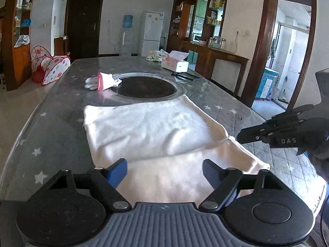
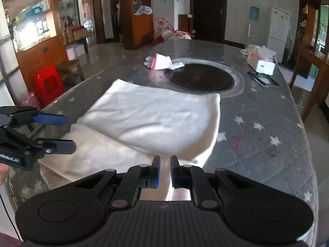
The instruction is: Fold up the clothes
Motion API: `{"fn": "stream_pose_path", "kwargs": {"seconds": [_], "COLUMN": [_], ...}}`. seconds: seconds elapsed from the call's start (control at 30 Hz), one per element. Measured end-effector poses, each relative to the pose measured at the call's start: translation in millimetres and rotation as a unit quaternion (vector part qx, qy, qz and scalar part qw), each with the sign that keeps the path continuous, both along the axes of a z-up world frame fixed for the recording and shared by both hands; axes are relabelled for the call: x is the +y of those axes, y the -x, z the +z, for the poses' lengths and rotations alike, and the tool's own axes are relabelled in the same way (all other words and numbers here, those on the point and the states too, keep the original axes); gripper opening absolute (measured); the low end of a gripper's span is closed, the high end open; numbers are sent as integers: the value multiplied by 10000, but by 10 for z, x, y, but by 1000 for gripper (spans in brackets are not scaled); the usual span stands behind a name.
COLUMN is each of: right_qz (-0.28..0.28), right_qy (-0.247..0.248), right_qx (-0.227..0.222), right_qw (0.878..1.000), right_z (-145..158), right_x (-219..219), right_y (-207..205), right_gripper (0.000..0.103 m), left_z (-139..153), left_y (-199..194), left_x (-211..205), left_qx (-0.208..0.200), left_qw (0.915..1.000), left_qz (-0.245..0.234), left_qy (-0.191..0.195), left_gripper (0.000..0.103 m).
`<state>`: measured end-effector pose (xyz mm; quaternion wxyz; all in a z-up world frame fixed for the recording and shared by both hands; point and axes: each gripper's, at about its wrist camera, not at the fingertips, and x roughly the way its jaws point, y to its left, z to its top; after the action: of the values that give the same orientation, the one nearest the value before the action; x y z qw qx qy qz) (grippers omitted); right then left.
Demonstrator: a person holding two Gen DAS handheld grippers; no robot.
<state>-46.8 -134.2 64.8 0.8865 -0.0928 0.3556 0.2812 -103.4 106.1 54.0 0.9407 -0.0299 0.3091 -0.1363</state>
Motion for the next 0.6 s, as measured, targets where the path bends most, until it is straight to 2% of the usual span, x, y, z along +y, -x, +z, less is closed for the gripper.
{"fn": "stream_pose_path", "kwargs": {"seconds": [0.17,0.3,0.4,0.47,0.6], "right_qz": [95,104,158,261,564], "right_qy": [96,181,179,180,260], "right_qx": [157,259,210,177,200], "right_qw": [9998,9994,9995,9993,9979], "right_z": [-210,-299,-241,-195,-209], "right_x": [106,74,59,64,99], "right_y": [-128,-152,-107,-54,114], "right_gripper": [10,10,11,19,21], "left_z": [-175,-264,-200,-160,-206], "left_y": [-169,-178,-139,-110,-37], "left_x": [-7,38,32,24,-24], "left_qx": [273,302,253,225,240], "left_qw": [9996,9993,9995,9995,9986], "left_qz": [-15,29,33,15,-25], "left_qy": [-119,-200,-205,-213,-472], "left_gripper": [57,57,59,59,61]}}
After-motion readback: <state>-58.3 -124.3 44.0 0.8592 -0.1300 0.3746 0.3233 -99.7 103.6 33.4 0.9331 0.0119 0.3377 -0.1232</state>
